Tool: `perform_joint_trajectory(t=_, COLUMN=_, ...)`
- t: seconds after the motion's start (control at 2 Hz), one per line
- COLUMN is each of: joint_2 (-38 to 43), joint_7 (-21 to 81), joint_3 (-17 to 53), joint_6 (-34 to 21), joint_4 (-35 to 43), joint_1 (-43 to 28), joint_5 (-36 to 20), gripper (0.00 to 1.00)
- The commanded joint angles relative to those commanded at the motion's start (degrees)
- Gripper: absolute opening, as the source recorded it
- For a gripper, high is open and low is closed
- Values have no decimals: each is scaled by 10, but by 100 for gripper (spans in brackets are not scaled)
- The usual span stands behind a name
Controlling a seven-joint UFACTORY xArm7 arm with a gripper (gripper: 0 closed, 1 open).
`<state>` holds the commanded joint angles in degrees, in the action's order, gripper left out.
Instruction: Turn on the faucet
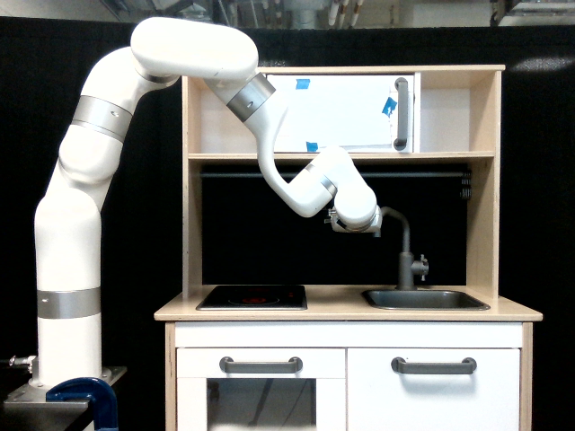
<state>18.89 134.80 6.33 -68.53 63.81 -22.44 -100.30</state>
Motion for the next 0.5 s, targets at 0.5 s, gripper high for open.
perform_joint_trajectory(t=0.5, joint_2=23, joint_7=-13, joint_3=-5, joint_6=-23, joint_4=32, joint_1=40, joint_5=28, gripper=100)
